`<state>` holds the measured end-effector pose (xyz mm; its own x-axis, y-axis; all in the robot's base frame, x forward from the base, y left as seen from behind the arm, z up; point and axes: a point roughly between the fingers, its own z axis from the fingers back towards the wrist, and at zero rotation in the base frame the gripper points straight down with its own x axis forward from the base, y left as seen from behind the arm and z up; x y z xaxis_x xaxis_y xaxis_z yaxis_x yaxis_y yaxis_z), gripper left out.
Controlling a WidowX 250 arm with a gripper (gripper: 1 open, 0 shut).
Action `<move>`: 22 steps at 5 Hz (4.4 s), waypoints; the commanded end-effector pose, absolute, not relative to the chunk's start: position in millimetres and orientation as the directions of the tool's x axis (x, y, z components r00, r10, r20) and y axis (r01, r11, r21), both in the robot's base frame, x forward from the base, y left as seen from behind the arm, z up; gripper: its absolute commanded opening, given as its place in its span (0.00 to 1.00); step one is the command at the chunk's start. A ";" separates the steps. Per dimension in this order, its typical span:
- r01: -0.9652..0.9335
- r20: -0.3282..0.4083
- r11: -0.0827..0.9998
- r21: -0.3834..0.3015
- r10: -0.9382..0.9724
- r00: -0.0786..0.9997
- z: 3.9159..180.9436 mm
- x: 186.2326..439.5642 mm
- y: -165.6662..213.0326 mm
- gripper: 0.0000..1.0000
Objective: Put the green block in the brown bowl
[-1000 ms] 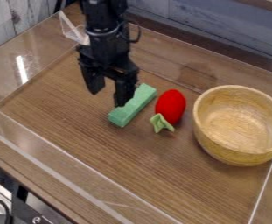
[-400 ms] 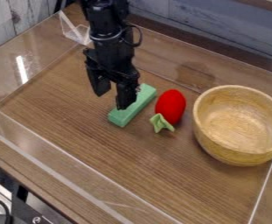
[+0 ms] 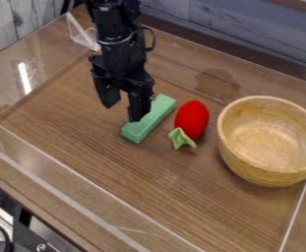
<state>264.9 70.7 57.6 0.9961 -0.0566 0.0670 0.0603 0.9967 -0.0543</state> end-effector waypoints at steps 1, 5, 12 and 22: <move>0.057 0.120 0.998 -0.037 -0.052 0.991 59.9 279.3 82.7 1.00; 0.147 0.124 0.987 -0.064 -0.138 0.983 41.3 287.7 88.3 1.00; 0.057 0.068 0.996 -0.070 -0.052 0.996 14.7 290.8 51.9 1.00; -0.171 0.030 0.982 -0.083 0.174 0.984 77.7 306.6 55.4 0.00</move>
<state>298.6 50.7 61.0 0.9845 0.1727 -0.0298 -0.1747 0.9808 -0.0869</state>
